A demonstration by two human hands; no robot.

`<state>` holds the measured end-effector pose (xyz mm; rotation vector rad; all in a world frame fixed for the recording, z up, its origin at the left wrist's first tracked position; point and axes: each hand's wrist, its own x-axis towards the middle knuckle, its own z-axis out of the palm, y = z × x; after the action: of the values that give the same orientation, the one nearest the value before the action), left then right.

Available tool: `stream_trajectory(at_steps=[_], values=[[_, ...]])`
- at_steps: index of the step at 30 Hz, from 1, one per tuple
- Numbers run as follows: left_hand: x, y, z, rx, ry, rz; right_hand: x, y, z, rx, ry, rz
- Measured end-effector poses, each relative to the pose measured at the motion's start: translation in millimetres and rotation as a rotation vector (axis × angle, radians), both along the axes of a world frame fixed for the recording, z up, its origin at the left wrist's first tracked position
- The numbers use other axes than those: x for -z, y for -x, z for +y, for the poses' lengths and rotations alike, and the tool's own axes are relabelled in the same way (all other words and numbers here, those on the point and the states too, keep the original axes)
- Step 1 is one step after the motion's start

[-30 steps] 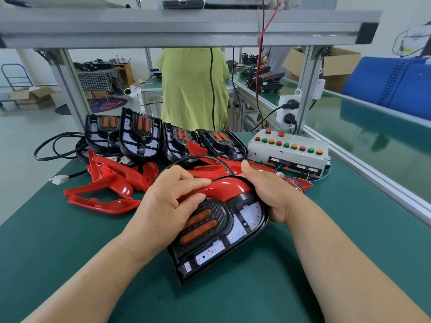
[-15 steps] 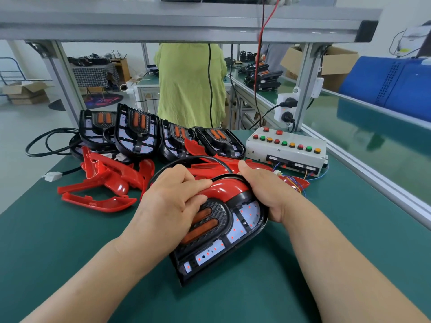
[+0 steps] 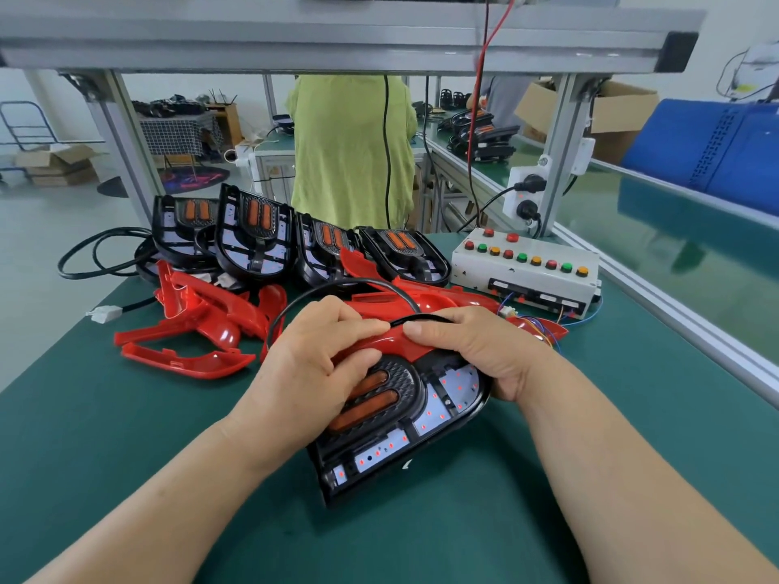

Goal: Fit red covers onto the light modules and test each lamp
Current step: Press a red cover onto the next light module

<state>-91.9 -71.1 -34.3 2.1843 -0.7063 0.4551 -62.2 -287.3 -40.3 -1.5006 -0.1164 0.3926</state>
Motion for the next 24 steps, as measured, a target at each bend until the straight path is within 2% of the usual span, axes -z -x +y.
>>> stream_trajectory(at_steps=[2,6,7,9,12,15,18,24], values=[[-8,-5,5,-0.025,0.117,0.13,-2,-1,-1,0.017,-0.012,0.003],[-23,-22,38,-0.188,0.37,0.536,-5,-2,-9,0.074,-0.076,0.022],[-24,-25,45,-0.188,0.39,0.662,-5,-2,-11,0.08,-0.097,0.025],[-21,-28,53,-0.126,0.308,0.853,-5,-2,-11,0.084,-0.124,0.032],[-16,-30,54,0.121,0.256,1.022,-4,-2,-9,0.096,-0.125,0.036],[-15,-30,49,0.242,0.303,1.083,-3,-3,-9,0.107,-0.118,0.041],[-10,-31,48,0.223,0.374,1.094,-2,-2,-7,0.103,-0.11,0.044],[-5,-30,45,0.135,0.374,1.051,1,-4,-7,0.1,-0.076,0.044]])
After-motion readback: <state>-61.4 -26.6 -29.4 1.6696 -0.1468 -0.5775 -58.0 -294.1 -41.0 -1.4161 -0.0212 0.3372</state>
